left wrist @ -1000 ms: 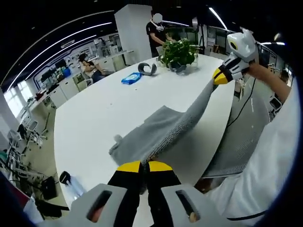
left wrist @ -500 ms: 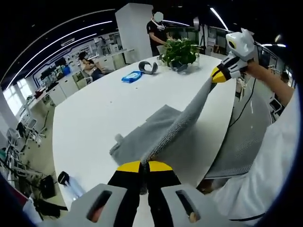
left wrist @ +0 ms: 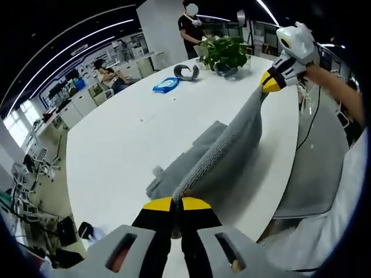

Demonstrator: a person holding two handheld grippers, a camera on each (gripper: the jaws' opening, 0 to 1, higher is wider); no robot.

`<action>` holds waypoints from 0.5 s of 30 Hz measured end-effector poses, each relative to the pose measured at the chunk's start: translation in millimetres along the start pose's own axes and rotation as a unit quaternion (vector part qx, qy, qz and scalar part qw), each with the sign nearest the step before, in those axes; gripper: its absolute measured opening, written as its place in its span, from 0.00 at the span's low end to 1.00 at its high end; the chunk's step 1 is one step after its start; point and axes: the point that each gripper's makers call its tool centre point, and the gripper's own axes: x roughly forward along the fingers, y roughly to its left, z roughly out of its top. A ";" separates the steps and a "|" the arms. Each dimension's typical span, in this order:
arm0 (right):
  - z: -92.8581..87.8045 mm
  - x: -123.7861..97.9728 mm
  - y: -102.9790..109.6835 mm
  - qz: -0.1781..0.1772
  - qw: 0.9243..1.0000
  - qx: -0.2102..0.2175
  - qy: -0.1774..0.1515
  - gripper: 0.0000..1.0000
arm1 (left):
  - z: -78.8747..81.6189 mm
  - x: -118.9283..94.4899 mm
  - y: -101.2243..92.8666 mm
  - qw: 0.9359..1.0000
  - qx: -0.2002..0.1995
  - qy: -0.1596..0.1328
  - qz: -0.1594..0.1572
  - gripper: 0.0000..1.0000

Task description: Fold the towel on the table until its edges align and the towel forms a compact rectangular stack.

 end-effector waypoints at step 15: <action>-14.4 59.7 -15.3 -0.031 0.999 -0.007 0.031 0.00 | -12.9 54.5 17.1 0.999 0.016 0.033 0.011 0.04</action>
